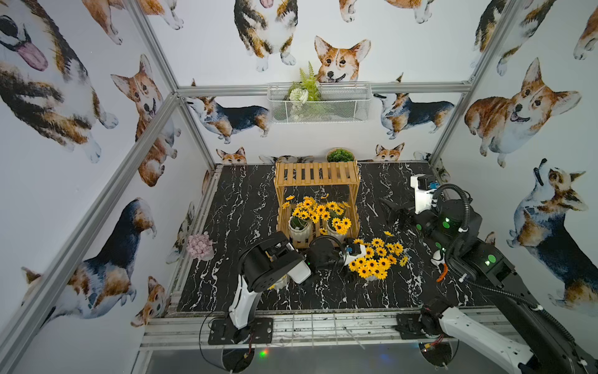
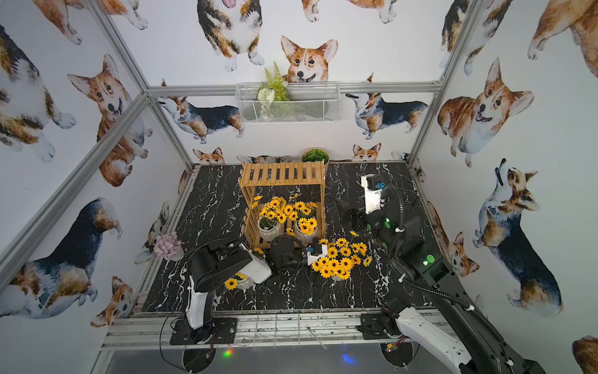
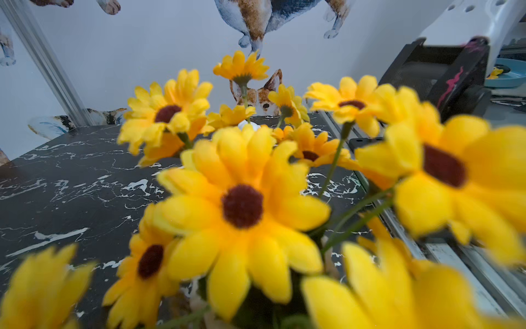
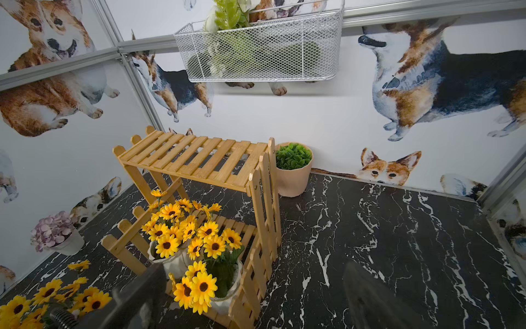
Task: Take the sunflower pots off the shelves
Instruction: Place the sunflower pot at the center of the board, then pick up the sunflower pot from the shelf.
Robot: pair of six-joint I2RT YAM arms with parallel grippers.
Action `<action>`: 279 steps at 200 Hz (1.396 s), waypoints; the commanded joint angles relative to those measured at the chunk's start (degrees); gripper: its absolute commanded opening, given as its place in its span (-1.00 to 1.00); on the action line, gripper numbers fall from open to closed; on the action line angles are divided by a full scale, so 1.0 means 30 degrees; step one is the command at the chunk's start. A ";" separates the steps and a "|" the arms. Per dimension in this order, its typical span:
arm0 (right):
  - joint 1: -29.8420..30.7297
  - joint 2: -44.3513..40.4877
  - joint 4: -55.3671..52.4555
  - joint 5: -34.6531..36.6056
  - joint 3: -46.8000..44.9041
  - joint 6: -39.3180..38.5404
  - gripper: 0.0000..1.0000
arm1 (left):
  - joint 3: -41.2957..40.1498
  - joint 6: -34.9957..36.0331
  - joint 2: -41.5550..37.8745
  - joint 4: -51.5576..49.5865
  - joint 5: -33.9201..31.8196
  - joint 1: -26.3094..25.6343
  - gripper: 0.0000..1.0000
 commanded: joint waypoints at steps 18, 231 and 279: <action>-0.0017 0.0111 0.0215 0.0088 0.0228 -0.0009 0.99 | -0.0099 0.0515 -0.0937 0.0006 0.0513 0.0109 1.00; -0.0024 0.2367 -0.2757 -0.3154 0.1991 -0.1307 0.99 | 0.1101 0.4043 -1.4598 -1.5002 -0.4151 0.0460 1.00; -0.0024 0.3264 -0.3732 -0.4380 0.2445 -0.0725 0.99 | 0.3364 0.4404 -1.8024 -2.0616 -1.0246 0.0546 1.00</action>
